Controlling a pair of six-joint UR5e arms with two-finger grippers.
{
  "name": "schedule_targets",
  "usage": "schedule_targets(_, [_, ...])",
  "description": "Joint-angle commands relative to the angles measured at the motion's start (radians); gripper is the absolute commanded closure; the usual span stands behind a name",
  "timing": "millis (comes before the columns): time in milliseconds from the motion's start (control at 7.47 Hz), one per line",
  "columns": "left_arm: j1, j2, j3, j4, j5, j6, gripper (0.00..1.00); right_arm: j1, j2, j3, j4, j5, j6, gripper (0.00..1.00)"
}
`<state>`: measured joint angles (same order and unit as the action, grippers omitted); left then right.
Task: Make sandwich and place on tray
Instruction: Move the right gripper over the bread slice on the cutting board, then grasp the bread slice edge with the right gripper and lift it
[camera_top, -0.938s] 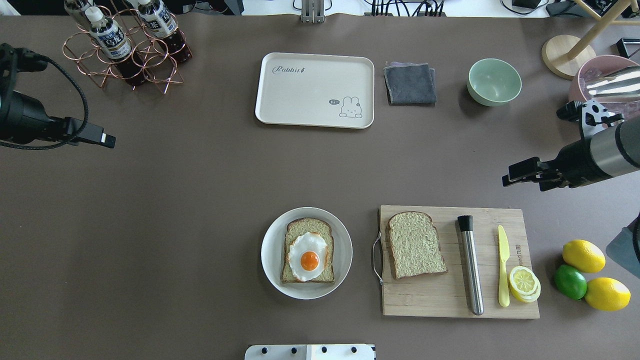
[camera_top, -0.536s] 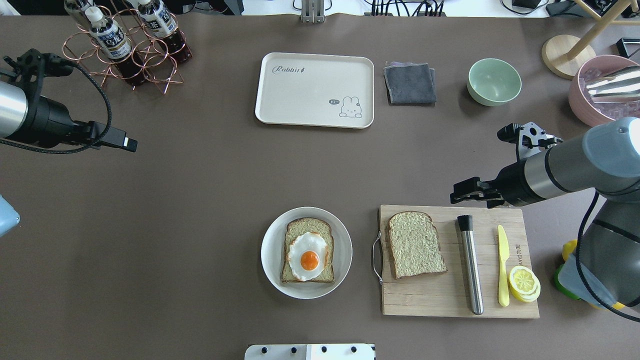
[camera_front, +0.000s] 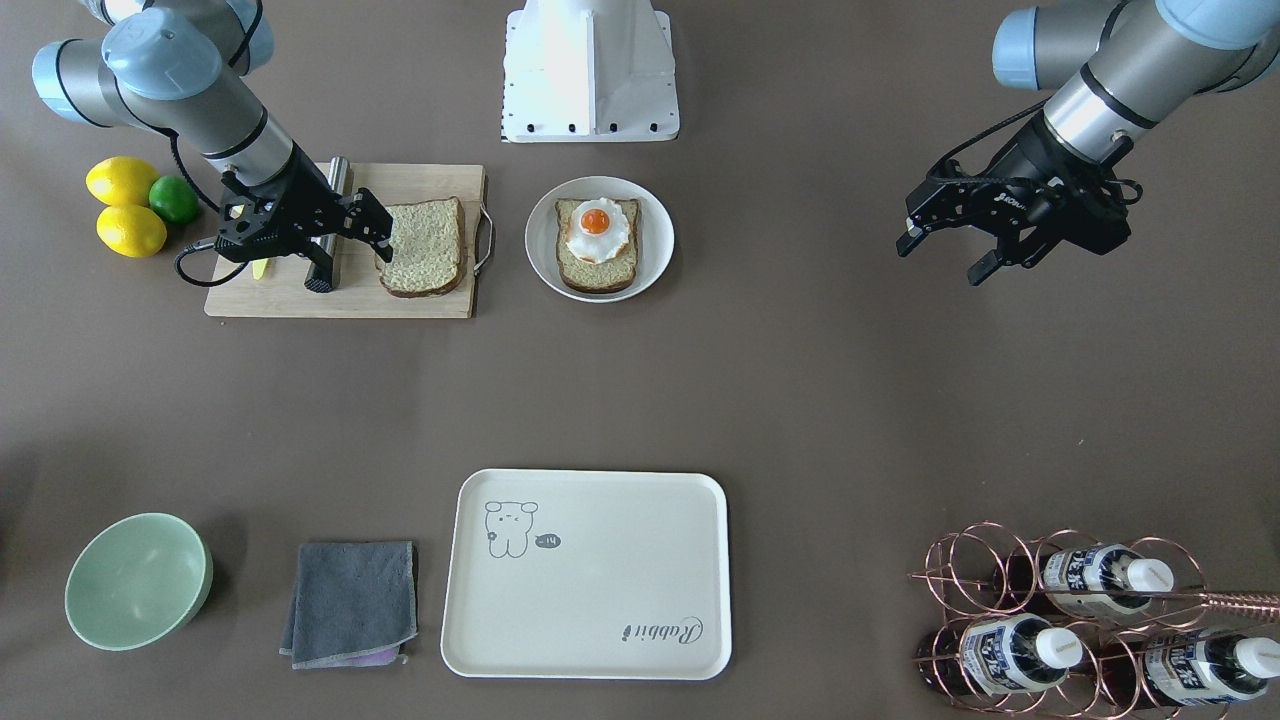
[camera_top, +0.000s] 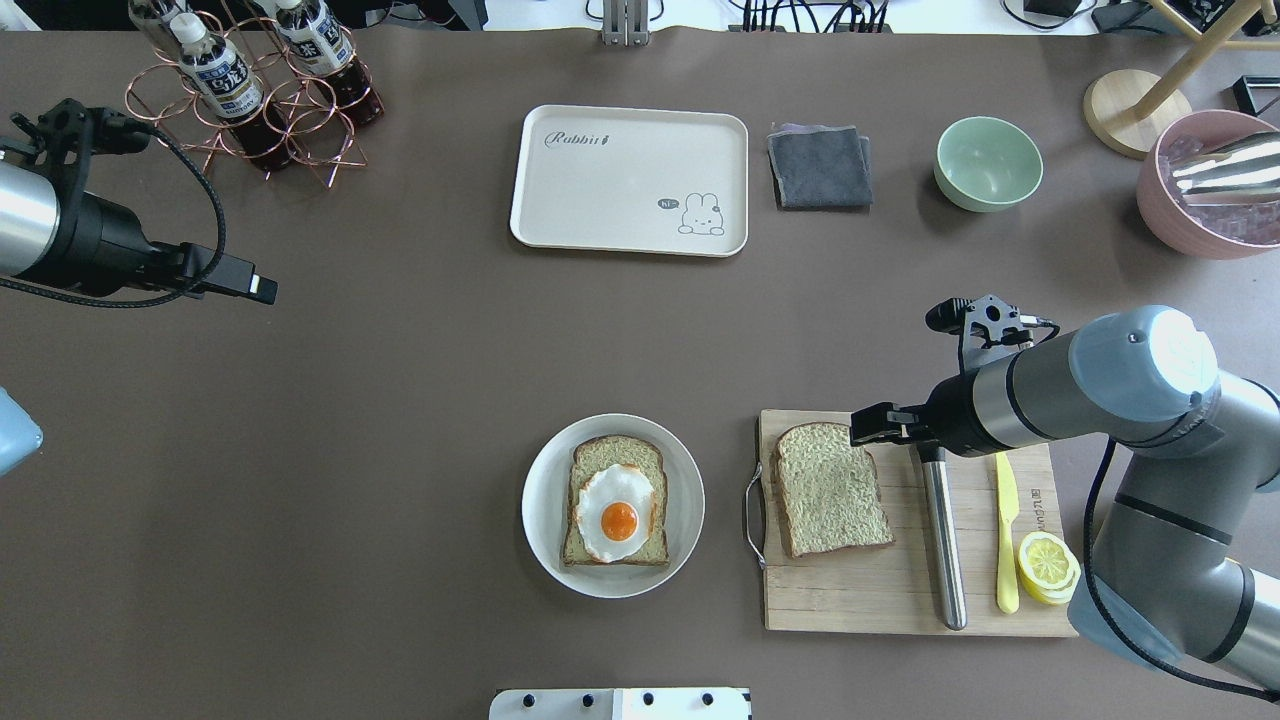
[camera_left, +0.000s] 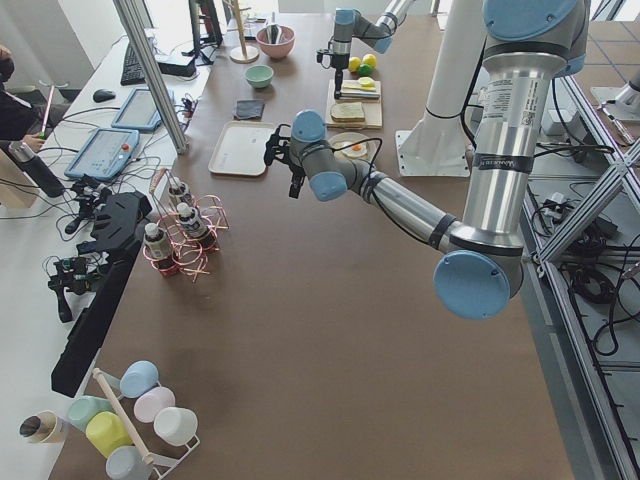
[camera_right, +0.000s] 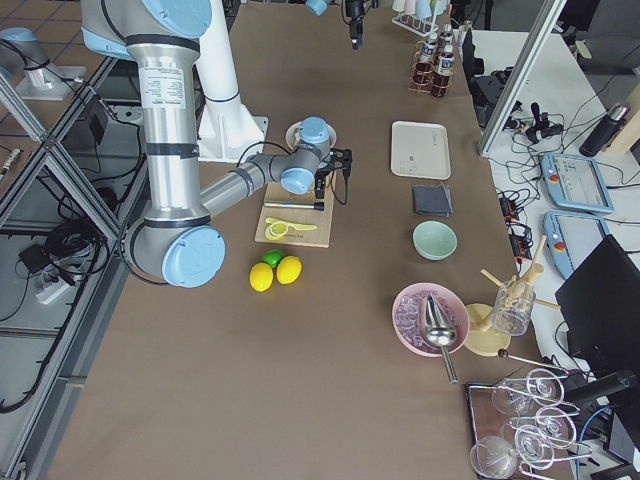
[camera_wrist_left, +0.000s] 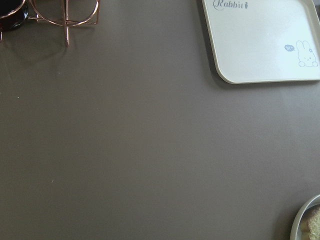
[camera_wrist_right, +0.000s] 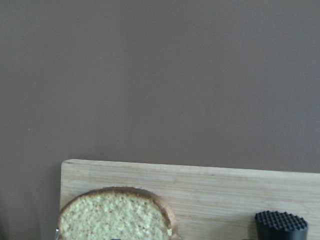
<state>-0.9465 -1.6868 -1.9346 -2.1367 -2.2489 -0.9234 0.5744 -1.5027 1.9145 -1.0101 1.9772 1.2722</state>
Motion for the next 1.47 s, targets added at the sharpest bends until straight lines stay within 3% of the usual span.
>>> schedule_targets(0, [0.0,-0.001,0.0,0.0,-0.001,0.0,0.02,-0.045,0.004,-0.006,0.001,-0.043,0.021,0.2])
schedule_targets(268, [0.0,0.001,0.0,0.0,0.0,0.0,0.02,-0.076,0.009,-0.014,0.001,-0.072,0.021,0.21])
schedule_targets(536, [0.0,0.001,0.0,0.0,0.0,0.0,0.02,-0.09,0.01,-0.023,0.001,-0.093,0.023,0.29])
schedule_targets(670, [0.0,0.002,0.0,0.0,0.0,0.0,0.02,-0.09,0.016,-0.022,0.001,-0.094,0.035,0.37])
schedule_targets(804, [0.0,0.002,-0.001,-0.002,0.0,0.0,0.02,-0.09,0.025,-0.022,0.001,-0.095,0.068,0.51])
schedule_targets(938, [0.0,0.006,0.0,-0.008,0.0,0.001,0.02,-0.09,0.035,-0.022,-0.001,-0.1,0.099,0.87])
schedule_targets(1071, [0.0,0.006,0.0,-0.008,0.0,0.001,0.02,-0.097,0.038,-0.022,-0.001,-0.116,0.108,1.0])
schedule_targets(1339, [0.0,0.007,0.0,-0.014,0.0,0.001,0.02,-0.114,0.039,-0.022,-0.001,-0.147,0.121,1.0])
